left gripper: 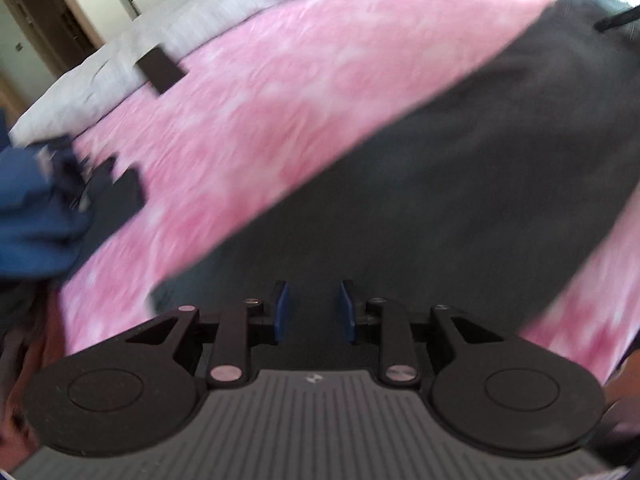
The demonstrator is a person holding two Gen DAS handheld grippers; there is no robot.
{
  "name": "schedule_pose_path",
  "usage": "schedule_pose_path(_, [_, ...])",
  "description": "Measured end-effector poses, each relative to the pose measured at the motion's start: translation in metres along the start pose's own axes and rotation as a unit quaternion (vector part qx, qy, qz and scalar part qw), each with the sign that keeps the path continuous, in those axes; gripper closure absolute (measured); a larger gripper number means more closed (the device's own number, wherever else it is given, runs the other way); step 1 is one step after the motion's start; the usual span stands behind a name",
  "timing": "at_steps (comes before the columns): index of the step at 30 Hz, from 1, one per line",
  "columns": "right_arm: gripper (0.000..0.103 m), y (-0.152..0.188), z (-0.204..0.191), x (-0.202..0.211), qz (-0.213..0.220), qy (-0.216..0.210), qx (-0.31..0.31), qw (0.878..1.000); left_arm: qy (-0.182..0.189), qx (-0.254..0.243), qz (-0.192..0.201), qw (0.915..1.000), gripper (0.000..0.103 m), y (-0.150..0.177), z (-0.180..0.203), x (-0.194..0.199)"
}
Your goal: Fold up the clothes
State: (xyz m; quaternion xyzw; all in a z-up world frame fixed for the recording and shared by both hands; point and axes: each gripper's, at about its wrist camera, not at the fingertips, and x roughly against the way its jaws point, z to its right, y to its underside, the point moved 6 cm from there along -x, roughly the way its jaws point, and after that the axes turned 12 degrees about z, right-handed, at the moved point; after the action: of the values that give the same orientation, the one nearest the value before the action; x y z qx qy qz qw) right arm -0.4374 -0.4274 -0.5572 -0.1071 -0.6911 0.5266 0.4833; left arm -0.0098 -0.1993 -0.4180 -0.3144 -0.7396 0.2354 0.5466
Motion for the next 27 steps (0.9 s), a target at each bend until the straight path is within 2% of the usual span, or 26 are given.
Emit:
schedule_pose_path(2, [0.032, 0.001, -0.007, 0.019, 0.009, 0.003, -0.007, 1.0, -0.02, 0.026, -0.004, 0.9994, 0.077, 0.015, -0.017, 0.017])
schedule_pose_path(4, [0.032, -0.006, -0.026, 0.043, 0.032, -0.016, -0.021, 0.999, -0.057, 0.028, -0.005, 0.998, 0.077, 0.03, -0.033, 0.034])
schedule_pose_path(6, [0.032, -0.01, -0.064, 0.067, 0.051, -0.064, -0.008, 0.997, -0.079, 0.052, -0.007, 0.9955, 0.075, 0.048, -0.051, 0.049])
schedule_pose_path(8, [0.032, -0.01, -0.113, 0.086, 0.059, -0.121, 0.017, 0.991, -0.075, 0.092, 0.007, 0.9929, 0.069, 0.058, -0.059, 0.061])
schedule_pose_path(10, [0.032, -0.009, -0.163, 0.102, 0.065, -0.175, 0.04, 0.982, -0.079, 0.11, 0.018, 0.9906, 0.068, 0.061, -0.063, 0.074])
schedule_pose_path(12, [0.032, -0.007, -0.215, 0.116, 0.069, -0.235, 0.059, 0.968, -0.089, 0.105, 0.036, 0.9898, 0.07, 0.059, -0.063, 0.086])
schedule_pose_path(14, [0.032, 0.001, -0.259, 0.12, 0.067, -0.27, 0.091, 0.956, -0.096, 0.101, 0.048, 0.9891, 0.07, 0.059, -0.062, 0.094])
schedule_pose_path(16, [0.032, 0.009, -0.302, 0.124, 0.066, -0.304, 0.123, 0.942, -0.089, 0.1, 0.043, 0.99, 0.07, 0.065, -0.062, 0.089])
schedule_pose_path(18, [0.032, 0.017, -0.345, 0.128, 0.064, -0.338, 0.155, 0.926, -0.088, 0.094, 0.037, 0.991, 0.07, 0.075, -0.062, 0.079])
schedule_pose_path(21, [0.032, 0.03, -0.408, 0.134, 0.061, -0.385, 0.202, 0.898, -0.086, 0.105, 0.05, 0.9896, 0.07, 0.081, -0.068, 0.079])
schedule_pose_path(24, [0.032, 0.045, -0.45, 0.143, 0.067, -0.401, 0.266, 0.874, -0.097, 0.103, 0.058, 0.9883, 0.07, 0.084, -0.076, 0.088])
schedule_pose_path(27, [0.032, 0.06, -0.492, 0.146, 0.095, -0.404, 0.349, 0.84, -0.114, 0.113, 0.073, 0.9844, 0.07, 0.089, -0.086, 0.104])
